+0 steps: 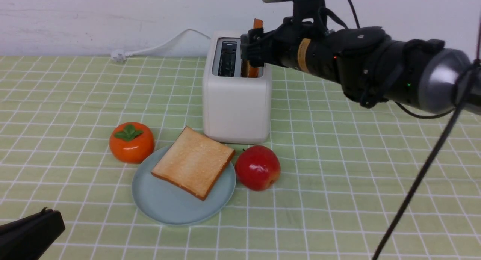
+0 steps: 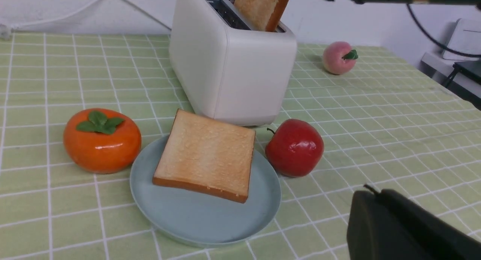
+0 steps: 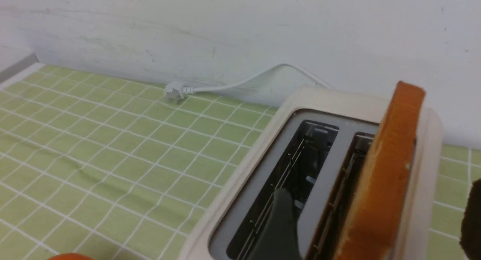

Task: Take toasted bread from bread machine on green coffee tablecloth place on plate.
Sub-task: 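Grasp the toast slice in the toaster and pull it up out of the slot with the right gripper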

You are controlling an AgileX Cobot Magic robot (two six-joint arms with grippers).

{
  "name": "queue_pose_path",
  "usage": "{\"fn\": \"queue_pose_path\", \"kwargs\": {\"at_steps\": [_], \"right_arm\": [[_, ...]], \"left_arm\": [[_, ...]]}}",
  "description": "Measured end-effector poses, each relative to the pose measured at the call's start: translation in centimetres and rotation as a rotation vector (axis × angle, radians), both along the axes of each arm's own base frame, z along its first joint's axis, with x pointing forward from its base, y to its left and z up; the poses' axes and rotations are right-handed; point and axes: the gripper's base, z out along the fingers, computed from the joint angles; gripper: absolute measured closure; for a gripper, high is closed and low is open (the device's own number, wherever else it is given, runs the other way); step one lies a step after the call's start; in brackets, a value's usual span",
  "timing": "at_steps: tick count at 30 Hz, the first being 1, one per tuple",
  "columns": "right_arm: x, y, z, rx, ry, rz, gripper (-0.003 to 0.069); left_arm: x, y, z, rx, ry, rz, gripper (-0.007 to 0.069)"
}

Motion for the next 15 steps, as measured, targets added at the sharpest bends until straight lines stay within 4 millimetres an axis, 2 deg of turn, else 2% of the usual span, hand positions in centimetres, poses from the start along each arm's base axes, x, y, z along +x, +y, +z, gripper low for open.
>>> {"fn": "queue_pose_path", "kwargs": {"at_steps": [5, 11, 12, 13, 15], "right_arm": [[1.7, 0.4, -1.9, -0.021, 0.007, -0.054, 0.0201], [2.2, 0.5, -2.8, -0.028, 0.018, -0.063, 0.0326], [2.2, 0.5, -2.9, -0.029, 0.02, -0.063, 0.037], [2.2, 0.5, -2.9, -0.029, 0.02, -0.063, 0.037], [2.3, 0.6, -3.0, -0.03, 0.023, -0.063, 0.0433]], "left_arm": [[0.0, 0.0, -0.1, 0.002, 0.011, -0.006, 0.0638], [0.0, -0.1, -0.1, -0.005, 0.013, -0.007, 0.0638], [-0.1, -0.1, -0.1, -0.01, 0.016, -0.008, 0.0638], [-0.1, -0.1, -0.1, -0.01, 0.016, -0.008, 0.0638], [-0.1, -0.1, -0.1, -0.012, 0.018, -0.009, 0.0638]]}}
